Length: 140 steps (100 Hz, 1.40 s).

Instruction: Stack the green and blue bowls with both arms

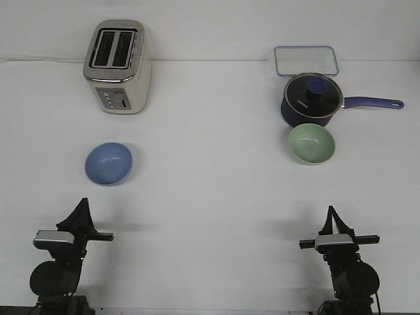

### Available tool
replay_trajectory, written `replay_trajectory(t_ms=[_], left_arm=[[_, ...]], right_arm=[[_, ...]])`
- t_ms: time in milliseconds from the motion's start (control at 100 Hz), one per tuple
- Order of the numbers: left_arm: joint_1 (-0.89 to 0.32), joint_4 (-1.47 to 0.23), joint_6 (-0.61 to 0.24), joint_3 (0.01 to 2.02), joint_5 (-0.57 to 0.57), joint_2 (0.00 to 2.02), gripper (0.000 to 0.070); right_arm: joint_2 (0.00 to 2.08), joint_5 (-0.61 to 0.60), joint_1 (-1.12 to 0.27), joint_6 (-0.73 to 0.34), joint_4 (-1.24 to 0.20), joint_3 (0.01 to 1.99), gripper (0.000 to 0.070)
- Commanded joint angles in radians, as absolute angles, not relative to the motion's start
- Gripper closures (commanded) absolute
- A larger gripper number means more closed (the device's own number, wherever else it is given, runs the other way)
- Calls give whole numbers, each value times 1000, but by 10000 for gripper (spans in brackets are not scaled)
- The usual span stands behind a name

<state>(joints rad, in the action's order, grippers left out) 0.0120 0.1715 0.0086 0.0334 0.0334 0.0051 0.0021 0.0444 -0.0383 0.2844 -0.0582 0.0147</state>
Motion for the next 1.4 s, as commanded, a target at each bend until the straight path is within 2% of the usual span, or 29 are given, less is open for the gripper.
replay_trajectory(t_ms=[0, 830, 950, 1170, 1250, 1390], left_arm=[[14, 181, 4, 14, 38, 4, 685], [14, 181, 4, 14, 38, 4, 685], [14, 181, 4, 14, 38, 4, 685], [14, 181, 4, 14, 38, 4, 685], [14, 181, 4, 14, 38, 4, 685], [14, 181, 4, 14, 38, 4, 685]], right_arm=[[1, 44, -39, 283, -44, 13, 697], [1, 43, -39, 272, -39, 13, 697], [1, 9, -39, 160, -35, 13, 697], [1, 1, -39, -139, -36, 13, 697], [1, -1, -39, -211, -39, 18, 697], [11, -1, -39, -314, -146, 98, 697]])
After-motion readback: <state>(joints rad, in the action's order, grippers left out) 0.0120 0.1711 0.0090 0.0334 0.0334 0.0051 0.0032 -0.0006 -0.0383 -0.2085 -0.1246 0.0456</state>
